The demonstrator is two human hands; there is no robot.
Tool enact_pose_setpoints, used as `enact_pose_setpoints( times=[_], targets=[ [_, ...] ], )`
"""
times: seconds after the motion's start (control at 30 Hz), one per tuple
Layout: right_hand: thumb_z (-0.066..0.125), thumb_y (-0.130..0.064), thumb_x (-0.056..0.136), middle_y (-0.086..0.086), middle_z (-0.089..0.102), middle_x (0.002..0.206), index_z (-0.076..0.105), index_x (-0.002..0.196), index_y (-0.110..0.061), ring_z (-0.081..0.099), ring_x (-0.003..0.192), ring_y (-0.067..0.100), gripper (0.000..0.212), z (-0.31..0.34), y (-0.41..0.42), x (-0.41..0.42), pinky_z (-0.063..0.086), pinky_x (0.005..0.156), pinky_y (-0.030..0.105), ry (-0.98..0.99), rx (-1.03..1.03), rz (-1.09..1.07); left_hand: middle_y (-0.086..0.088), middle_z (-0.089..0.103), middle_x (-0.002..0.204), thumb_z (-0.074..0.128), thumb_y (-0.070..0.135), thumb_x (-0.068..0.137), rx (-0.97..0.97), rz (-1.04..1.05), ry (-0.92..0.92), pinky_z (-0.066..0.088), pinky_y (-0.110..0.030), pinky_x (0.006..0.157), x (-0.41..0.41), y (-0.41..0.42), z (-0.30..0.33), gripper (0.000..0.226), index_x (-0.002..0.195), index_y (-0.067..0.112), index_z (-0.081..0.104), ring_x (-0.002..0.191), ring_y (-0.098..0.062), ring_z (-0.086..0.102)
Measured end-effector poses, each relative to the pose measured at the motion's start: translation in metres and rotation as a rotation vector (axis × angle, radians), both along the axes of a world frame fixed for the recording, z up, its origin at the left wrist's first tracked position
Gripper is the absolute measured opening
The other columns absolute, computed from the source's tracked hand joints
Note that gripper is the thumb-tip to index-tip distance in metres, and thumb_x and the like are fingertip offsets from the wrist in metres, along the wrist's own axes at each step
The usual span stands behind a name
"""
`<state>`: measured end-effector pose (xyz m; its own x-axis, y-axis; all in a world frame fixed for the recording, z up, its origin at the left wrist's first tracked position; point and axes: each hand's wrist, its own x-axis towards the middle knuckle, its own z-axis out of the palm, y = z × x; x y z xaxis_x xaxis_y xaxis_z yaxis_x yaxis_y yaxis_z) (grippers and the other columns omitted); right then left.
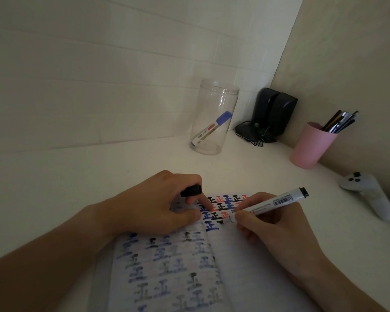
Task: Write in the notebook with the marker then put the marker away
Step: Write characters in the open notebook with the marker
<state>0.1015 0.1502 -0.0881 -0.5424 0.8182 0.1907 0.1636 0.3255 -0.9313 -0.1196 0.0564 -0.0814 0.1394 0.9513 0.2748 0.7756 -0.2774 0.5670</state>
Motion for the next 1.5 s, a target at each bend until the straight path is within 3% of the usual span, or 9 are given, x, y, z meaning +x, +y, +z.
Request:
enact_pose_setpoints(
  times=[0.2, 0.77, 0.93, 1.17, 1.33, 1.5],
  targets=[
    [0.075, 0.0, 0.073, 0.008, 0.069, 0.058, 0.074, 0.069, -0.01, 0.06, 0.053, 0.016, 0.011, -0.001, 0.0006, 0.0002, 0.049, 0.051, 0.033, -0.037, 0.025, -0.01, 0.001, 0.081, 0.11, 0.071, 0.006, 0.094, 0.018, -0.003, -0.005, 0.037, -0.003, 0.06, 0.0009, -0.0004, 0.0006, 0.033, 0.076, 0.009, 0.043, 0.067, 0.035, 0.051],
    [0.079, -0.004, 0.077, 0.012, 0.074, 0.066, 0.076, 0.075, -0.011, 0.068, 0.058, 0.018, 0.008, 0.0024, -0.0028, 0.0021, 0.055, 0.056, 0.029, -0.021, 0.026, 0.042, 0.005, 0.081, 0.105, 0.071, 0.008, 0.094, 0.014, 0.015, 0.018, 0.035, -0.005, 0.058, 0.0, -0.0001, -0.0005, 0.025, 0.08, 0.001, 0.051, 0.068, 0.032, 0.053],
    [0.077, -0.001, 0.076, 0.013, 0.072, 0.065, 0.075, 0.072, -0.011, 0.064, 0.057, 0.018, 0.011, 0.003, -0.0035, 0.002, 0.052, 0.054, 0.032, -0.045, 0.042, 0.041, 0.005, 0.081, 0.11, 0.071, 0.006, 0.093, 0.015, 0.013, 0.015, 0.037, -0.001, 0.062, 0.0002, 0.0001, -0.0001, 0.029, 0.078, 0.003, 0.047, 0.069, 0.032, 0.053],
    [0.078, -0.002, 0.076, 0.013, 0.072, 0.064, 0.075, 0.072, -0.01, 0.064, 0.056, 0.015, 0.01, 0.0048, -0.0057, 0.002, 0.051, 0.052, 0.026, -0.033, 0.029, 0.077, 0.002, 0.081, 0.106, 0.071, 0.008, 0.094, 0.023, 0.017, 0.021, 0.038, -0.003, 0.06, -0.0014, 0.0012, -0.0016, 0.025, 0.08, 0.001, 0.052, 0.07, 0.033, 0.054],
    [0.077, -0.003, 0.074, 0.005, 0.071, 0.06, 0.074, 0.068, -0.013, 0.062, 0.055, 0.012, 0.012, 0.0006, -0.0013, 0.0019, 0.047, 0.048, 0.02, -0.067, 0.071, -0.002, 0.021, 0.072, 0.089, 0.072, 0.008, 0.093, 0.034, 0.036, 0.027, 0.039, 0.001, 0.065, -0.002, 0.0016, -0.0035, 0.017, 0.087, -0.003, 0.061, 0.073, 0.031, 0.056],
    [0.074, -0.006, 0.07, 0.003, 0.069, 0.058, 0.072, 0.067, -0.012, 0.062, 0.057, 0.014, 0.007, -0.0018, 0.003, 0.0018, 0.053, 0.057, 0.033, -0.081, 0.079, -0.065, 0.01, 0.079, 0.102, 0.072, 0.009, 0.094, 0.053, 0.016, 0.051, 0.039, 0.0, 0.065, -0.0023, 0.0021, -0.0034, 0.018, 0.086, -0.001, 0.059, 0.073, 0.03, 0.056]
  ],
)
